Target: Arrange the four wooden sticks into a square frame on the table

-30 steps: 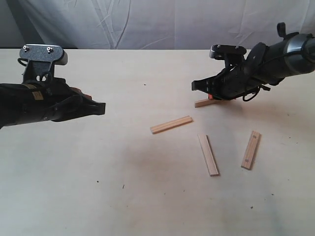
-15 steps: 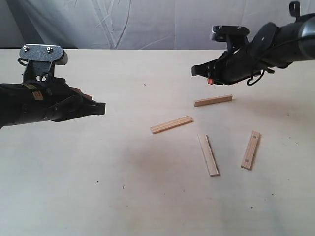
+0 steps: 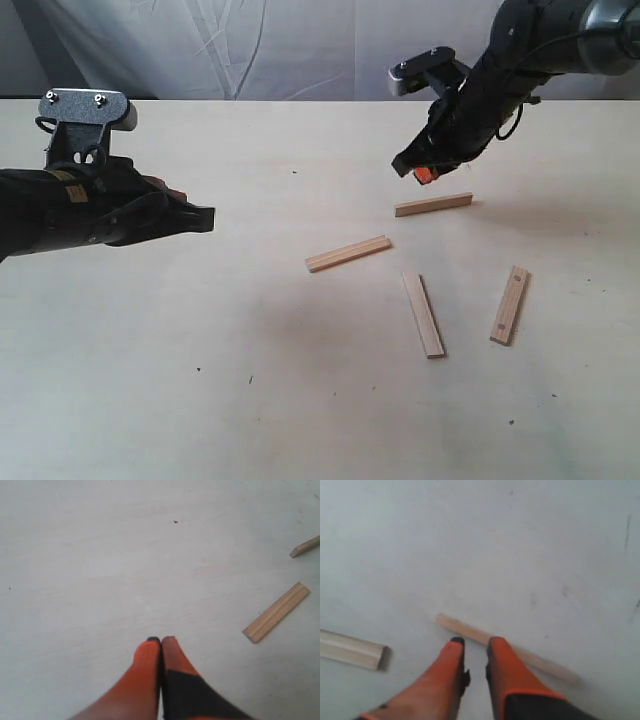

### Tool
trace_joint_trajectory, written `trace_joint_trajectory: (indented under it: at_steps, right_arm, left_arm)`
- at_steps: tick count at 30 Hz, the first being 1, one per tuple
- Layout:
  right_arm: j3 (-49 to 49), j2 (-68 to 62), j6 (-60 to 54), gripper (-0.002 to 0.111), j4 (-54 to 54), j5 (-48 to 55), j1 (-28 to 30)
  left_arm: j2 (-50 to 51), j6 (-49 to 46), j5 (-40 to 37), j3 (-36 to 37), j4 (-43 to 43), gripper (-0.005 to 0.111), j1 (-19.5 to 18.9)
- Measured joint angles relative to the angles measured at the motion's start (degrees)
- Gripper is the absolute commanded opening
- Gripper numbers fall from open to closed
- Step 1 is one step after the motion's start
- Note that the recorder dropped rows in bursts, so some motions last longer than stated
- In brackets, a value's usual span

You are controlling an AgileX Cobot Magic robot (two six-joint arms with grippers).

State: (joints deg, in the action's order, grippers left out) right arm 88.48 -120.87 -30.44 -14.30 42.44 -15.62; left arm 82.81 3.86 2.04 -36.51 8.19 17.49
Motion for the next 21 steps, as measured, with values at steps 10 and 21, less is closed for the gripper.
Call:
trace_joint_trajectory:
  at_steps: [10,21]
  right_arm:
    - [0.1,-3.7,-13.6,0.047,1.3,0.2,0.0]
    - [0.3,-7.3,-30.8,0.027,3.5,-2.0,0.0]
  left_arm:
    - [0.0,0.0,0.6,0.0,0.0,0.0,0.0]
    - [1.4,0.0,1.0,0.0,0.0,0.0,0.0]
